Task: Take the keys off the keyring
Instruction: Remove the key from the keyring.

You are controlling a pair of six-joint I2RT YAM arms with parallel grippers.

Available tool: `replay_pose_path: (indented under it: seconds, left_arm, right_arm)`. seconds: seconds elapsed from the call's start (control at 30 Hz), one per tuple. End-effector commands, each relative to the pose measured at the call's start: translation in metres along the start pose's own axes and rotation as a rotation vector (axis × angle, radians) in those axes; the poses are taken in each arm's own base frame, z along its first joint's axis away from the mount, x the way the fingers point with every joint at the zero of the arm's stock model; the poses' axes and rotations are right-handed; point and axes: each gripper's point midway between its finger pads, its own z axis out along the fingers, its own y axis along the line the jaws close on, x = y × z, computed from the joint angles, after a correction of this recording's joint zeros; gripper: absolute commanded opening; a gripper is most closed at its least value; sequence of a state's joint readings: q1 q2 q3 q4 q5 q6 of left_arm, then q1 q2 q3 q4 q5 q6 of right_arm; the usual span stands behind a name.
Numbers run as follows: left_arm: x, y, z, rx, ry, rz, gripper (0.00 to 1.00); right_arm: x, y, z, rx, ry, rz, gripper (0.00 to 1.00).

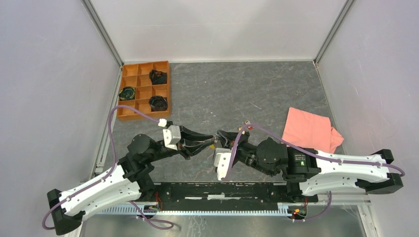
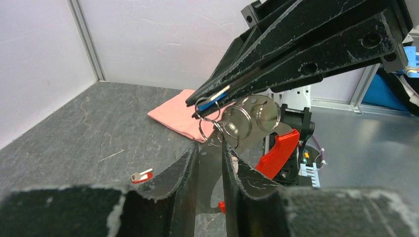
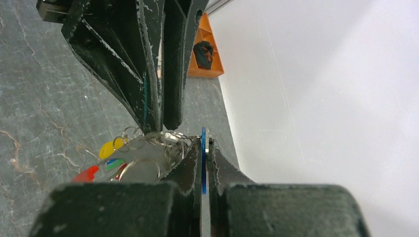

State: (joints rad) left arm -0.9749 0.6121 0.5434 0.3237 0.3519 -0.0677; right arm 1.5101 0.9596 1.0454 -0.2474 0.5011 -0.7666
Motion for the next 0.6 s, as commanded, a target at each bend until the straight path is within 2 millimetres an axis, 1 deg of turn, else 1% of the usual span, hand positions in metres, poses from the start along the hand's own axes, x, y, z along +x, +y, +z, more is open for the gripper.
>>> replay_pose_path:
  seconds: [0.0, 0.07, 0.13, 0.33, 0.57]
  left_arm:
    - [-0.022, -0.004, -0.004, 0.023, -0.031, 0.074, 0.3]
    - [-0.023, -0.005, -0.004, 0.026, -0.029, 0.073, 0.3]
    - [-0.025, -0.004, -0.004, 0.027, -0.031, 0.1, 0.3]
    - [-0.032, 0.0, -0.004, 0.008, -0.043, 0.128, 0.29]
    - [-0.033, 0.002, -0.004, 0.001, -0.051, 0.15, 0.28]
  right_arm:
    - [-0.026, -0.029, -0.012, 0.091, -0.131, 0.006, 0.0]
    - [-0.028, -0.025, -0.014, 0.083, -0.162, -0.02, 0.0]
    - [-0.03, -0.025, -0.014, 0.089, -0.18, -0.027, 0.0]
    - [-0.034, -0.022, -0.011, 0.074, -0.188, -0.04, 0.0]
    - [-0.04, -0.019, -0.011, 0.06, -0.215, -0.055, 0.0]
